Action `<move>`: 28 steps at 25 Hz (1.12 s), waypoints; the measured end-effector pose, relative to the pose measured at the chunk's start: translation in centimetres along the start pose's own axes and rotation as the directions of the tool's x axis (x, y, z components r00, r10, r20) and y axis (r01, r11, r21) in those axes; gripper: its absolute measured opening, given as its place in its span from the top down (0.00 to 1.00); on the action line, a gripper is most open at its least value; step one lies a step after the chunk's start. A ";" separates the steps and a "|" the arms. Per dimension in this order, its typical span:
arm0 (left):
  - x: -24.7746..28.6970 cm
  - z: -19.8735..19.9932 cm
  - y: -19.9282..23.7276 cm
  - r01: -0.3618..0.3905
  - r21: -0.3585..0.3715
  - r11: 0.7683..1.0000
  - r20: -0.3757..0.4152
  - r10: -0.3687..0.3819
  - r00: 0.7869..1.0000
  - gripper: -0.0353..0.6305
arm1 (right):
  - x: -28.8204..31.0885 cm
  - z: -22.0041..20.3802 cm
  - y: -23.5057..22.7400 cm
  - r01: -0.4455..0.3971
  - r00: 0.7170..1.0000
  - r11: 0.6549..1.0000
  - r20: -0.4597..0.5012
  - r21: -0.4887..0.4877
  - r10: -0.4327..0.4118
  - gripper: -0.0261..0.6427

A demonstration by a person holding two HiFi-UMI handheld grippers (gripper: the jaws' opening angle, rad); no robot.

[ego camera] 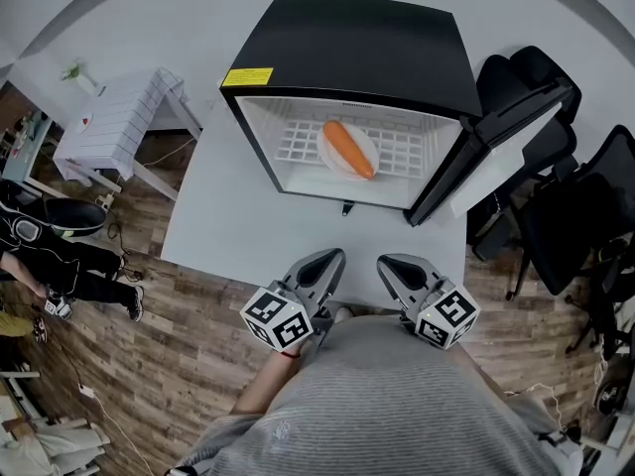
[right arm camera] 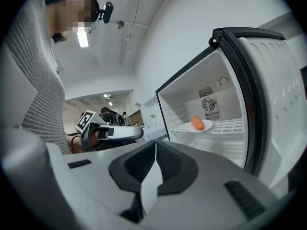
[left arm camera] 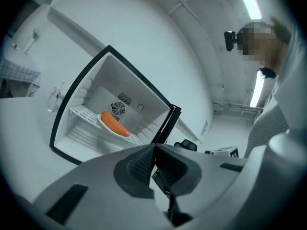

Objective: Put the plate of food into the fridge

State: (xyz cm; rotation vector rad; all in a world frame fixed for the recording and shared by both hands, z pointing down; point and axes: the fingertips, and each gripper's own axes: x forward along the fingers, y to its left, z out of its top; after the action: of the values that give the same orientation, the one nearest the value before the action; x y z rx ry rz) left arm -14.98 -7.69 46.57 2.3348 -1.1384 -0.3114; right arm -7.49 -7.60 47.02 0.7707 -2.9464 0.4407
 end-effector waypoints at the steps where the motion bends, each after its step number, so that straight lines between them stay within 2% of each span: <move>1: 0.0 0.0 -0.1 0.002 0.037 0.999 0.001 -0.002 1.000 0.93 | 0.1 0.0 0.1 -0.003 1.000 1.000 0.000 -0.002 0.003 0.94; 3: 0.0 -0.1 -0.3 0.004 0.137 0.991 0.000 -0.004 1.000 0.93 | 0.3 0.1 0.1 -0.009 1.000 1.000 0.003 -0.006 0.009 0.94; 5: 0.1 -0.3 -0.6 0.007 0.234 0.972 -0.005 -0.006 1.000 0.93 | 0.4 0.2 0.2 -0.013 1.000 1.000 0.004 -0.008 0.013 0.94; 7: 0.4 -0.8 -0.9 0.016 0.288 0.957 -0.021 -0.011 1.000 0.93 | 0.5 0.2 0.2 -0.015 1.000 1.000 0.002 -0.008 0.015 0.94; 12: 1.5 -2.5 -1.1 0.036 0.285 0.958 -0.087 -0.012 0.996 0.93 | 0.7 0.0 0.2 -0.023 1.000 0.999 -0.008 -0.023 0.022 0.94; 18: 1.8 -2.7 -0.3 0.012 0.237 0.971 -0.095 0.010 0.995 0.93 | 0.4 0.3 -0.2 -0.007 1.000 0.999 -0.002 -0.045 0.007 0.94; 23: 2.3 -3.6 -1.1 0.044 0.244 0.969 -0.133 -0.012 0.991 0.93 | 0.3 0.2 -0.1 0.001 1.000 0.998 -0.007 -0.069 -0.002 0.94; 28: 2.3 -3.8 -1.0 0.041 0.253 0.967 -0.145 -0.004 0.989 0.93 | 0.0 -0.7 -0.1 0.010 1.000 0.991 -0.028 -0.131 -0.014 0.94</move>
State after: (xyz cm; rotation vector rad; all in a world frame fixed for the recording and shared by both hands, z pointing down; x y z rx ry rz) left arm -11.33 -7.66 49.27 2.5473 -1.1394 -0.0018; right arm -7.42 -7.53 47.69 0.7598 -2.9072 0.2521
